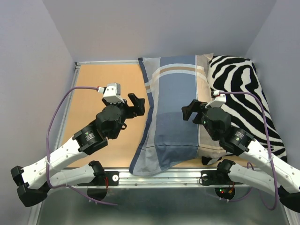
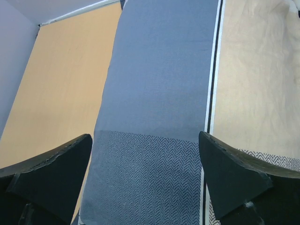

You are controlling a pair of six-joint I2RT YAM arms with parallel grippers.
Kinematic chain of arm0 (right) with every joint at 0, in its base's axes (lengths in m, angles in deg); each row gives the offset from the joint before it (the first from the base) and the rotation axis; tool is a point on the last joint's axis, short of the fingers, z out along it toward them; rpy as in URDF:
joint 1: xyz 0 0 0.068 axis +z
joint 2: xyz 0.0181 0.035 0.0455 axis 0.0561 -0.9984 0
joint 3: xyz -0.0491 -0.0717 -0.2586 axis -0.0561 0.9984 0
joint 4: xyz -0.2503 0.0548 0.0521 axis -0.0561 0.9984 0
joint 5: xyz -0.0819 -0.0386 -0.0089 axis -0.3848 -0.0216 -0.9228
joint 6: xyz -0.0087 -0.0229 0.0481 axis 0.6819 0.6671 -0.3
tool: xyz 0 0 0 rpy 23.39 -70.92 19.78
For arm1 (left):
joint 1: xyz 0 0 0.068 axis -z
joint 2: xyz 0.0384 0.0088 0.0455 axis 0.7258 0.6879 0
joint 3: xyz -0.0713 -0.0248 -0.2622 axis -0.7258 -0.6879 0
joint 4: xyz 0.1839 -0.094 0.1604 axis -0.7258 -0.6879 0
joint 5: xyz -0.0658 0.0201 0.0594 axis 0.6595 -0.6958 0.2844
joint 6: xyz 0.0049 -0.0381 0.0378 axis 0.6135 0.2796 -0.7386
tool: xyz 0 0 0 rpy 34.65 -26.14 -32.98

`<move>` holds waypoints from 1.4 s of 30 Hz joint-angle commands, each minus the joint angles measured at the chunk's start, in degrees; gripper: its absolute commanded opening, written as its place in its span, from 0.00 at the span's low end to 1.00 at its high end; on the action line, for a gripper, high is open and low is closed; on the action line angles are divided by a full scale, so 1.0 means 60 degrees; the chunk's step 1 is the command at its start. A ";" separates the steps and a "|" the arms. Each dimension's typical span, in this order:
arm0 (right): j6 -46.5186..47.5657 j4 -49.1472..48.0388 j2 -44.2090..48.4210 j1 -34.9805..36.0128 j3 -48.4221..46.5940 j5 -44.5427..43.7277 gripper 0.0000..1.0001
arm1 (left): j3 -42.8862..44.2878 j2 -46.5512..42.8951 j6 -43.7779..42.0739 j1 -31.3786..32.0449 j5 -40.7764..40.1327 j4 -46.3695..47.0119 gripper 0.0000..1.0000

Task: Remove the pillowcase from the pillow

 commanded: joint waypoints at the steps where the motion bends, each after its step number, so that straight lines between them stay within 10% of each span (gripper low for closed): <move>1: 0.0101 -0.0054 0.0108 0.0029 -0.0629 -0.0247 1.00 | 0.0185 0.0143 0.0184 -0.0007 -0.0147 0.0013 0.99; 14: -0.0016 0.0546 -0.0227 0.0029 -0.0951 -0.0204 1.00 | 0.0916 0.1472 0.0038 -0.0591 0.0451 0.0160 0.99; 22: -0.0148 0.0941 -0.0945 0.0029 -0.1259 -0.0013 1.00 | 0.1676 0.3756 -0.0269 -0.3681 0.5250 0.2382 0.99; 42: -0.0747 0.1938 -0.3698 0.0029 -0.1847 -0.1112 1.00 | 0.5077 1.0176 -0.0695 -0.4958 1.0898 0.4144 0.99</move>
